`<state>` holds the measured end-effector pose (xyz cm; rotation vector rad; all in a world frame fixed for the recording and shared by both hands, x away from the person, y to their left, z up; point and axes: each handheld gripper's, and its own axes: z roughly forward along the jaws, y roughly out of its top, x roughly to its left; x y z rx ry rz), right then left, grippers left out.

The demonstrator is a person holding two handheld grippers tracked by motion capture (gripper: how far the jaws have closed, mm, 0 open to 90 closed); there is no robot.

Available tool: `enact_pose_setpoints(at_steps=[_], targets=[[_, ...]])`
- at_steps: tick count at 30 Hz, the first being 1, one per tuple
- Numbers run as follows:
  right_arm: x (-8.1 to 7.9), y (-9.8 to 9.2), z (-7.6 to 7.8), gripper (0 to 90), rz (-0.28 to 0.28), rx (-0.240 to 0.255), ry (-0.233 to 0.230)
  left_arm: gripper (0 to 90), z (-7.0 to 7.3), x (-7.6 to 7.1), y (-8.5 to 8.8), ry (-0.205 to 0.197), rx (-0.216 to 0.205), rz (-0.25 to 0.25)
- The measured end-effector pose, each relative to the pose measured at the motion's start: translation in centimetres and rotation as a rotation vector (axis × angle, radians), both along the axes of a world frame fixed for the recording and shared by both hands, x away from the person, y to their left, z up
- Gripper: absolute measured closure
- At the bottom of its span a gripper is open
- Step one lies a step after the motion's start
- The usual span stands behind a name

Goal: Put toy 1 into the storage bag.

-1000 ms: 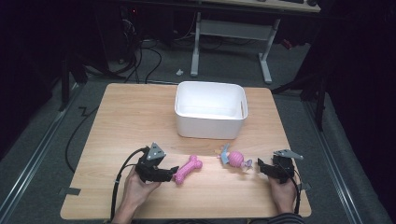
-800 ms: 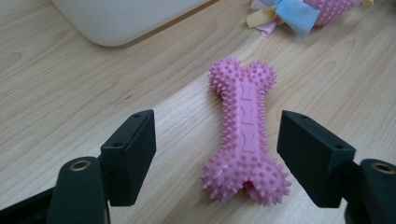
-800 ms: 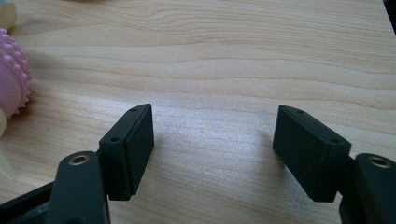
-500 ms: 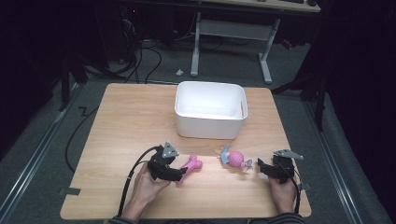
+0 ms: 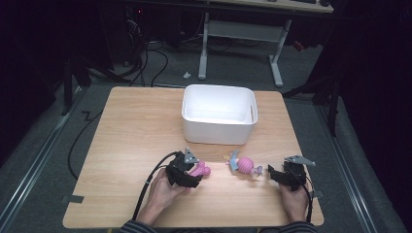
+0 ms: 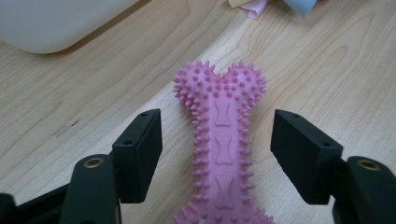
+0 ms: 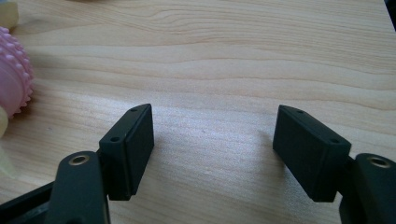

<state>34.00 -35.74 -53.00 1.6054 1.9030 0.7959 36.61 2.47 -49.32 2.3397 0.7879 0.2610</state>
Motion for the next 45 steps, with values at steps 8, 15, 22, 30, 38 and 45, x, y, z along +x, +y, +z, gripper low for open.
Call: enact_pose_setpoints(at_steps=[8,15,22,30,38,45], targets=[[0.0,0.0,0.0,29.4,0.003,-0.002,-0.001,41.4,-0.8,0.4,-0.8,0.034,0.047,-0.002],[0.0,0.0,0.0,29.4,0.003,-0.002,-0.001,46.6,-0.9,0.6,-0.9,0.045,0.065,-0.001],[0.0,0.0,0.0,29.4,0.003,-0.001,-0.001,50.4,-0.9,0.7,-0.9,0.061,0.081,0.002],[0.0,0.0,0.0,29.4,0.003,-0.002,-0.001,54.1,-1.3,0.6,-1.3,0.067,0.1,0.001],[0.0,0.0,0.0,29.4,0.003,-0.002,-0.001,57.5,-1.3,0.6,-1.4,0.074,0.102,-0.003],[0.0,0.0,0.0,29.4,0.003,-0.002,-0.001,58.5,-1.2,0.6,-1.2,0.066,0.1,-0.01]])
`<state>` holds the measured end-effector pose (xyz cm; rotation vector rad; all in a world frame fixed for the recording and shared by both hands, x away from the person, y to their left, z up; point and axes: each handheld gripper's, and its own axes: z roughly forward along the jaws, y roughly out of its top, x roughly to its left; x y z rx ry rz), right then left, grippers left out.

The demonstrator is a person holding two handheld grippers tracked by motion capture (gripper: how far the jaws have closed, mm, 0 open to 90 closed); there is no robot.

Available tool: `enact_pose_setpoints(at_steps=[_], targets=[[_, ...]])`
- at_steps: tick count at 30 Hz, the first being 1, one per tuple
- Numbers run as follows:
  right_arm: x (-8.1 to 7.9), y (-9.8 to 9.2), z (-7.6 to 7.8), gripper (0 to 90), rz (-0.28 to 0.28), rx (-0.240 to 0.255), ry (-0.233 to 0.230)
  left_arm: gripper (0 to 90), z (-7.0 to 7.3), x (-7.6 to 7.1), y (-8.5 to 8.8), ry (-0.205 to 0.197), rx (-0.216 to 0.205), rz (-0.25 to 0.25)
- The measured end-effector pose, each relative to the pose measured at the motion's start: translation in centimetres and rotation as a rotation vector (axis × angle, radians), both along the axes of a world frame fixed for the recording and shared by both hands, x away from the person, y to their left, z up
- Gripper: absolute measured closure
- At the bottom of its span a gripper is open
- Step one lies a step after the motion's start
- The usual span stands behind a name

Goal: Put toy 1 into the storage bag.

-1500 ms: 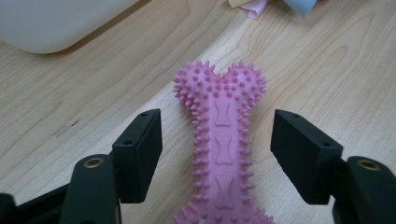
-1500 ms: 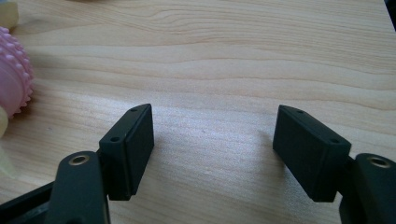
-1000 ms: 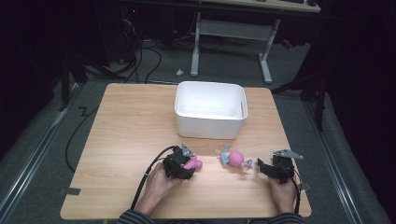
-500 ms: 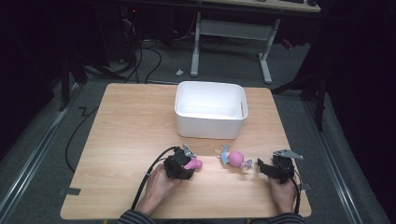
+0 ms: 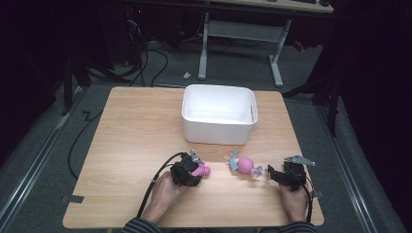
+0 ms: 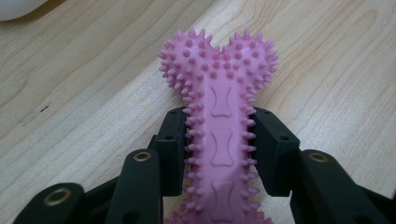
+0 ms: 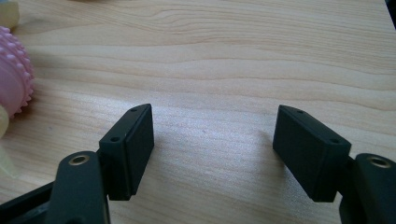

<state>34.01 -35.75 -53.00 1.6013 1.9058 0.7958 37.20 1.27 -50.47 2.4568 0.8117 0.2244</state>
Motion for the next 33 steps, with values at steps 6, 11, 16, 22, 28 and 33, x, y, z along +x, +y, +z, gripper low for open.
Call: enact_pose_setpoints(at_steps=[6,11,16,22,28,33], targets=[[0.0,0.0,0.0,29.4,0.003,-0.001,-0.001,58.8,0.8,-0.1,0.6,-0.001,-0.05,0.007],[0.0,0.0,0.0,29.4,0.005,-0.002,-0.001,59.0,1.5,-0.1,1.2,0.005,-0.079,0.008],[0.0,0.0,0.0,29.3,0.005,-0.002,-0.001,59.0,2.3,-0.1,1.8,0.015,-0.105,0.013],[0.0,0.0,0.0,29.3,0.004,0.001,0.0,59.0,4.1,-0.5,2.3,-0.001,-0.147,0.002],[0.0,0.0,0.0,29.3,0.006,0.001,0.0,59.2,5.3,0.2,2.8,0.014,-0.186,-0.003],[0.0,0.0,0.0,29.3,0.006,-0.001,0.0,59.3,6.2,0.9,2.8,0.017,-0.187,-0.012]])
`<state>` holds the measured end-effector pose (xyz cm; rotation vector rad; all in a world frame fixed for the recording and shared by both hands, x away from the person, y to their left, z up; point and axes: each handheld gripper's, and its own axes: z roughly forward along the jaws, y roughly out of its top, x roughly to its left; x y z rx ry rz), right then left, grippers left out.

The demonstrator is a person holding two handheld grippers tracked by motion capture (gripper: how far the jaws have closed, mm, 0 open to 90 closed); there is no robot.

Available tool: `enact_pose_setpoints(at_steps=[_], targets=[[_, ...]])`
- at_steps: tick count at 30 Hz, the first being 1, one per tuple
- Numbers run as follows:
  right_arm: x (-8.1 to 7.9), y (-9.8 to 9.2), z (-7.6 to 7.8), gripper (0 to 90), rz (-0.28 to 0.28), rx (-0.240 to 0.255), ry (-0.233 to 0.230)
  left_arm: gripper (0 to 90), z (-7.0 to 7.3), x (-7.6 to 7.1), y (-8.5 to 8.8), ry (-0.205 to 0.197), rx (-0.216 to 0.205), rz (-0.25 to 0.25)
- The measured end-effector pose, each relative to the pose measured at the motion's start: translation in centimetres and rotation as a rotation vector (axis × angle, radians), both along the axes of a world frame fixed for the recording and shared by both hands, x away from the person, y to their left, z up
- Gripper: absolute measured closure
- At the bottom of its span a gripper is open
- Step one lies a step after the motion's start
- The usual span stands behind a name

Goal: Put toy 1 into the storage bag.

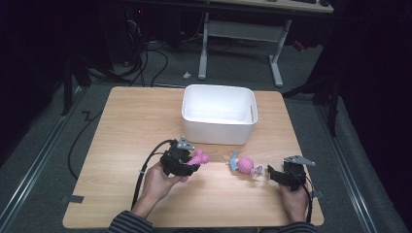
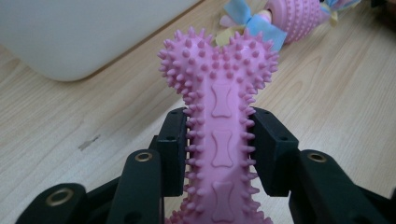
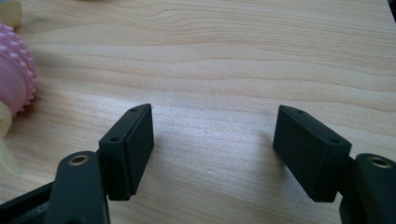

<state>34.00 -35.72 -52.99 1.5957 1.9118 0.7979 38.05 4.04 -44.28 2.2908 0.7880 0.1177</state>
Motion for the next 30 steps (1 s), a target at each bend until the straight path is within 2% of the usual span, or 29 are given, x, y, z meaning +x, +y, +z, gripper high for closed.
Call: enact_pose_setpoints(at_steps=[8,9,14,30], targets=[[0.0,0.0,0.0,29.3,0.001,0.002,0.001,59.3,2.0,0.2,0.1,-0.026,-0.004,-0.022],[0.0,0.0,0.0,29.3,0.001,0.001,0.001,59.2,2.6,0.2,0.2,-0.032,-0.013,-0.027],[0.0,0.0,0.0,29.2,0.001,0.002,0.001,59.2,3.6,0.4,0.3,-0.032,-0.027,-0.033],[0.0,0.0,0.0,29.0,0.006,0.001,0.002,59.1,7.0,2.9,0.8,-0.034,-0.075,-0.035]])
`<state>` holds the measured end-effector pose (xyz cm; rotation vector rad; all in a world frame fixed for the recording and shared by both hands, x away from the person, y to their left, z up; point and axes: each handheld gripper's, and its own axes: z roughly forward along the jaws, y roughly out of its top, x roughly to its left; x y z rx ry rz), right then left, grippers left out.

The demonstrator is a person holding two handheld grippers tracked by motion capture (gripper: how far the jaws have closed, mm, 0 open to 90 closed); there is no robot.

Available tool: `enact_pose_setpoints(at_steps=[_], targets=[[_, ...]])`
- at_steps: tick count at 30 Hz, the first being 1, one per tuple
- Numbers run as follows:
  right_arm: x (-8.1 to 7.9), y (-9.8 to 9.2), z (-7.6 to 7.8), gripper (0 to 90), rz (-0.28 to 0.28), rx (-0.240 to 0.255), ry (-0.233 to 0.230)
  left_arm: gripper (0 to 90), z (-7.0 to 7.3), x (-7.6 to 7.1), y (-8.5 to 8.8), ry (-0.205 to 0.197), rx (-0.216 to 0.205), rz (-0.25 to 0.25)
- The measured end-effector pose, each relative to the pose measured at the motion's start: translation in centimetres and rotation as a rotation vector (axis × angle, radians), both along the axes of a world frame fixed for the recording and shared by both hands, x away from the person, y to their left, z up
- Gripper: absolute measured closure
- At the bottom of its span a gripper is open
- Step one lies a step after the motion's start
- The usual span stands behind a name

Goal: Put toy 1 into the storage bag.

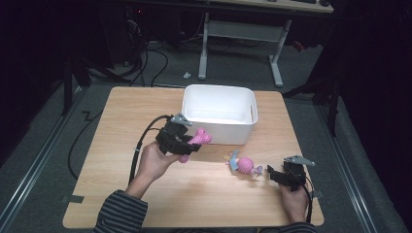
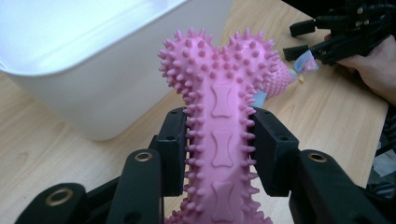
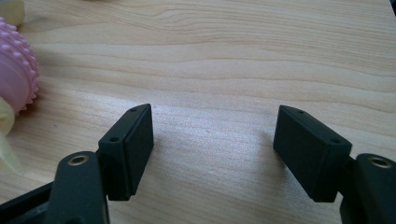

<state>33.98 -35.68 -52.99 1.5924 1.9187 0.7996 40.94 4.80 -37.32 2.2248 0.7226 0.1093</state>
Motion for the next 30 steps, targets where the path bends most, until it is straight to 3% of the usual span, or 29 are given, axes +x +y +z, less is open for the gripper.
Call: enact_pose_setpoints(at_steps=[13,19,23,30], targets=[[0.0,0.0,0.0,28.7,0.009,0.002,0.002,59.2,3.0,2.7,-0.3,-0.007,-0.019,0.019],[0.0,0.0,0.0,28.7,0.011,0.0,0.001,59.2,4.1,3.8,-1.4,-0.027,0.015,0.003],[0.0,0.0,0.0,28.6,0.011,0.0,0.001,59.2,4.8,4.6,-2.0,-0.041,0.015,-0.013],[0.0,0.0,0.0,28.7,0.011,0.001,0.002,59.1,5.2,6.3,-3.5,-0.05,0.069,-0.017]])
